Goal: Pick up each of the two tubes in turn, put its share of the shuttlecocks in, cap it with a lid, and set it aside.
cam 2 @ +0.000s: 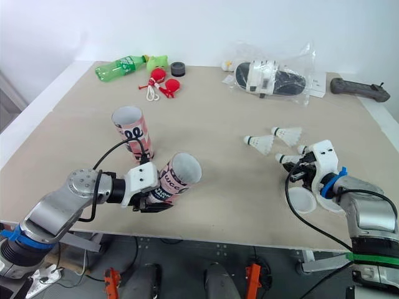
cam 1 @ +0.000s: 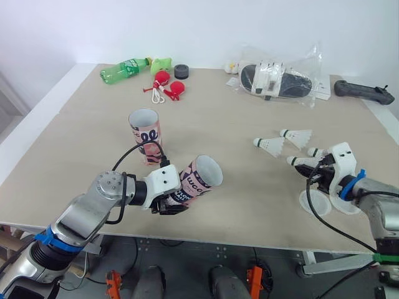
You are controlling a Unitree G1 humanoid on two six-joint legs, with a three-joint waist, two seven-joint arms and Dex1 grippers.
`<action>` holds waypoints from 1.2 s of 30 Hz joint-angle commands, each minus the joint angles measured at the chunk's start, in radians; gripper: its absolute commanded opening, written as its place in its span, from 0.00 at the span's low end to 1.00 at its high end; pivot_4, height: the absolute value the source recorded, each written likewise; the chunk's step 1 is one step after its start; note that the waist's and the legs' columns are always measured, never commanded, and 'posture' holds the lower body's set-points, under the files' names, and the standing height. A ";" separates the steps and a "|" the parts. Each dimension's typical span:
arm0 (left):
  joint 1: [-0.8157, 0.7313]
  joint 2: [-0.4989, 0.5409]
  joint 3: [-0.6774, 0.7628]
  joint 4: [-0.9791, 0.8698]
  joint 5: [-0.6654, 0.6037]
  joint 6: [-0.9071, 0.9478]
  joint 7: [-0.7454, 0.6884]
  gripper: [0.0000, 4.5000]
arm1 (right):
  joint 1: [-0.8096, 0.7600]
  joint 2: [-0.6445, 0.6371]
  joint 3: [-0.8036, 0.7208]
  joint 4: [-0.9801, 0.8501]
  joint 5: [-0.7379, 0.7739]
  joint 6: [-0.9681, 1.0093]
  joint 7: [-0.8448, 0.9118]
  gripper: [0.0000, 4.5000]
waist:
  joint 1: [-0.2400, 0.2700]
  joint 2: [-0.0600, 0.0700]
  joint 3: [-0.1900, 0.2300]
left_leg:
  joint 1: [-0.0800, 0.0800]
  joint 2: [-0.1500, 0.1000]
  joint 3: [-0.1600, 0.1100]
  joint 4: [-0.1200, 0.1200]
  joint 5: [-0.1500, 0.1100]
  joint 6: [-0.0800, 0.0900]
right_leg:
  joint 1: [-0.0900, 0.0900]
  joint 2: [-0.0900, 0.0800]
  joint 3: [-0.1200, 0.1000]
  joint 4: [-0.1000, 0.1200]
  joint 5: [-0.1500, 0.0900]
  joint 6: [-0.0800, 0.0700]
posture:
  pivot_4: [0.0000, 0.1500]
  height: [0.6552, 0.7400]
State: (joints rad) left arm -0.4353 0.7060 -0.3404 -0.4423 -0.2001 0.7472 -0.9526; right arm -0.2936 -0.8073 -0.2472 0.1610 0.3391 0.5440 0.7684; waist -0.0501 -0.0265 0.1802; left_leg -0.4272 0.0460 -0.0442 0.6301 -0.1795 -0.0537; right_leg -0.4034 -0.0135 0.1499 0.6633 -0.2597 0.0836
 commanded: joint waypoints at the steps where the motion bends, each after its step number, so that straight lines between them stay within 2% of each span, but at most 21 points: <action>1: 0.010 0.010 -0.026 0.014 -0.002 0.007 -0.014 0.66 | 0.019 -0.091 -0.120 -0.229 0.115 0.035 0.098 0.01 | 0.000 0.001 0.001 | 0.000 0.000 0.000 0.000 0.000 0.000 | 0.000 0.000 0.000 0.000 0.000 0.000 | 1.00 1.00; 6: 0.012 0.010 -0.027 0.016 -0.004 0.007 -0.019 0.66 | -0.052 -0.178 -0.147 -0.449 0.293 0.144 0.191 0.01 | -0.002 0.003 0.000 | 0.001 0.000 0.000 -0.001 0.000 0.000 | 0.000 0.000 0.000 0.000 0.000 -0.001 | 1.00 1.00; 10: 0.009 0.007 -0.031 0.022 -0.003 0.004 -0.019 0.66 | -0.174 -0.237 -0.043 -0.581 0.389 0.215 0.252 0.01 | -0.002 0.001 0.001 | 0.002 0.000 0.000 -0.001 0.000 0.000 | 0.001 0.000 0.000 0.000 -0.002 -0.004 | 1.00 1.00; 15: 0.011 -0.003 -0.035 0.028 0.000 0.001 -0.012 0.66 | -0.352 -0.208 0.210 -0.672 0.344 0.191 0.319 0.01 | 0.000 0.001 0.001 | 0.002 0.000 0.000 -0.002 0.000 0.000 | 0.000 0.000 0.000 0.000 -0.003 -0.005 | 1.00 1.00; 18: 0.010 -0.009 -0.037 0.032 0.004 -0.001 -0.009 0.66 | -0.394 -0.187 0.318 -0.680 0.276 0.144 0.349 0.01 | 0.004 0.001 0.001 | 0.001 0.000 0.000 -0.002 0.000 0.000 | -0.001 0.000 0.000 0.000 -0.003 -0.005 | 1.00 1.00; 21: 0.014 -0.017 -0.038 0.028 0.008 0.000 -0.001 0.66 | -0.396 -0.159 0.381 -0.699 0.241 0.115 0.363 0.01 | 0.006 0.001 0.001 | -0.001 0.000 0.000 -0.002 0.000 0.000 | -0.002 -0.001 0.000 0.000 -0.004 -0.004 | 1.00 1.00; 26: 0.022 -0.024 -0.034 0.019 0.006 0.010 0.010 0.66 | -0.393 -0.148 0.398 -0.704 0.230 0.116 0.377 0.01 | 0.007 0.000 0.001 | -0.001 0.000 0.000 -0.002 0.000 0.000 | -0.002 -0.001 -0.001 0.000 -0.003 -0.004 | 1.00 1.00; 31: 0.017 -0.023 -0.036 0.020 0.006 0.008 0.010 0.66 | -0.388 -0.132 0.390 -0.711 0.236 0.117 0.367 0.37 | 0.006 0.000 0.001 | -0.001 0.000 0.000 -0.001 0.000 0.000 | -0.001 -0.001 -0.001 0.000 -0.002 -0.004 | 1.00 1.00; 35: 0.015 -0.025 -0.038 0.022 0.007 0.007 0.008 0.66 | -0.389 -0.116 0.361 -0.713 0.260 0.126 0.355 0.79 | 0.006 0.000 0.001 | -0.001 0.000 0.000 -0.001 0.000 0.000 | -0.001 -0.001 -0.001 0.000 -0.002 -0.004 | 1.00 1.00; 36: 0.014 -0.026 -0.039 0.022 0.008 0.007 0.008 0.66 | -0.395 -0.114 0.331 -0.706 0.282 0.137 0.349 0.86 | 0.006 0.000 0.001 | -0.001 0.000 0.000 -0.001 0.000 0.000 | -0.001 -0.001 -0.001 0.000 -0.002 -0.004 | 1.00 1.00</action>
State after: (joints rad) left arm -0.4311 0.6860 -0.3394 -0.4313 -0.1991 0.7438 -0.9473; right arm -0.6741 -0.9207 0.1544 -0.5252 0.5876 0.6758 1.1293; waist -0.0440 -0.0260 0.1809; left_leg -0.4282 0.0457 -0.0443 0.6296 -0.1794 -0.0539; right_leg -0.4047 -0.0147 0.1491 0.6633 -0.2620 0.0793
